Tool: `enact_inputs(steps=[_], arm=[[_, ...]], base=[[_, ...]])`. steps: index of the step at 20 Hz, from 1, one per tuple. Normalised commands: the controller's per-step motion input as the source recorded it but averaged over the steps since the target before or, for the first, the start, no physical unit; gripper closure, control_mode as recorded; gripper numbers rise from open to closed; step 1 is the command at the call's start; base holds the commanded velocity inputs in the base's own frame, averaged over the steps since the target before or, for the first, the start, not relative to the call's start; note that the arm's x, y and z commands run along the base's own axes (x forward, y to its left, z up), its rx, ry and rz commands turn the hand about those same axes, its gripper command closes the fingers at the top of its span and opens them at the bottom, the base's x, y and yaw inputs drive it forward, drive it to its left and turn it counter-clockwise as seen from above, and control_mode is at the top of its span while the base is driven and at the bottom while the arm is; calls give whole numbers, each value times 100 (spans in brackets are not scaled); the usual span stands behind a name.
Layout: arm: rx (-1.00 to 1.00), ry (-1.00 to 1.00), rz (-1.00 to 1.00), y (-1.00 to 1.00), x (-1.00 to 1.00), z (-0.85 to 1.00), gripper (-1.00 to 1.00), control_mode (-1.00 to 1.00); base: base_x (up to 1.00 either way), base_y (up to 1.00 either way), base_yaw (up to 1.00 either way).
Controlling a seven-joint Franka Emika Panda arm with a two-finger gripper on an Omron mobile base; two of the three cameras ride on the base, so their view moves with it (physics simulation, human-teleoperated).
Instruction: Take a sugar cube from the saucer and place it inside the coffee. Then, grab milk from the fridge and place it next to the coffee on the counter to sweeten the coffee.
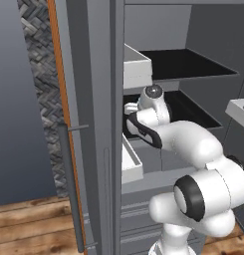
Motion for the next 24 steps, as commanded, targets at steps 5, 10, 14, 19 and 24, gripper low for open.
enact_inputs(steps=[5, 10, 14, 19, 24], arm=[[-3, -3, -2, 2, 28, -3, -100, -100], [-4, -3, -2, 8, 27, 0, -100, -100], [-4, -3, -2, 0, 17, -8, -100, -100], [-2, -8, 0, 0, 7, -16, 100, -100], [0, -7, 1, -7, 0, -12, 100, -100]], base=[[0, 0, 0], [0, 0, 0], [0, 0, 0], [0, 0, 0], [0, 0, 0]])
